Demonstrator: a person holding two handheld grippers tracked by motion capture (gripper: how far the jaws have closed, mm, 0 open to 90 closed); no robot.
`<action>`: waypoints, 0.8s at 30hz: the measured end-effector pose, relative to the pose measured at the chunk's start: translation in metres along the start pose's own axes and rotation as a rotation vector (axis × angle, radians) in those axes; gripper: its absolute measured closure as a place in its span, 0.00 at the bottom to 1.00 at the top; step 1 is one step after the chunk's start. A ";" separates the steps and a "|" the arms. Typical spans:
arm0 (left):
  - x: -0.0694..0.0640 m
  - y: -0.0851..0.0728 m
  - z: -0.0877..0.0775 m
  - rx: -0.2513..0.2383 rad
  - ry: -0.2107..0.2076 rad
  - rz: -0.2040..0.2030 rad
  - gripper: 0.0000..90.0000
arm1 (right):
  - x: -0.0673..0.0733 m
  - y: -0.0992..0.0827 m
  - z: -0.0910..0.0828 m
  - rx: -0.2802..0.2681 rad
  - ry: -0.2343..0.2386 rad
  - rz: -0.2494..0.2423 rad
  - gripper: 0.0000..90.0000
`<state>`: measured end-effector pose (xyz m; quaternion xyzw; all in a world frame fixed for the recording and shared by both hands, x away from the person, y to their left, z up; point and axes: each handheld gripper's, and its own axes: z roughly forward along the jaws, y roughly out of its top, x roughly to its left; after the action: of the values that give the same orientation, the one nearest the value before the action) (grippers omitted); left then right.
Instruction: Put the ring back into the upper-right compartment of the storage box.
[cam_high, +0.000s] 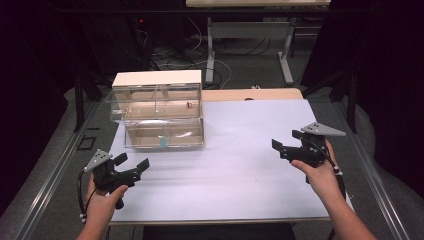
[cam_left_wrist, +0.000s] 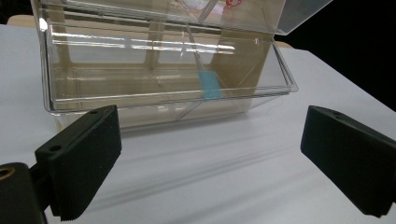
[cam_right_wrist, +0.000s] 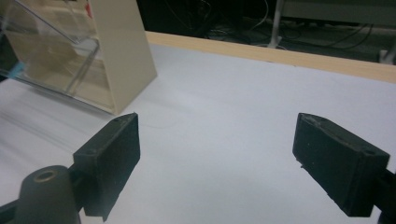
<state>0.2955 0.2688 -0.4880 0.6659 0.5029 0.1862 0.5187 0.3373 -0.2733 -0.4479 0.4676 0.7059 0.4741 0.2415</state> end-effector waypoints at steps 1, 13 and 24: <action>0.000 0.000 0.000 0.000 0.001 0.000 0.06 | -0.002 -0.003 0.000 0.001 -0.011 -0.001 0.15; 0.000 0.000 0.000 0.001 0.004 0.001 0.06 | -0.022 -0.041 0.003 -0.003 -0.062 0.063 0.15; 0.000 -0.001 0.001 0.003 0.001 -0.001 0.06 | -0.036 -0.066 0.012 -0.001 -0.080 0.070 0.16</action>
<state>0.2958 0.2680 -0.4891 0.6662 0.5039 0.1854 0.5176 0.3338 -0.3073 -0.5159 0.5104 0.6787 0.4634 0.2532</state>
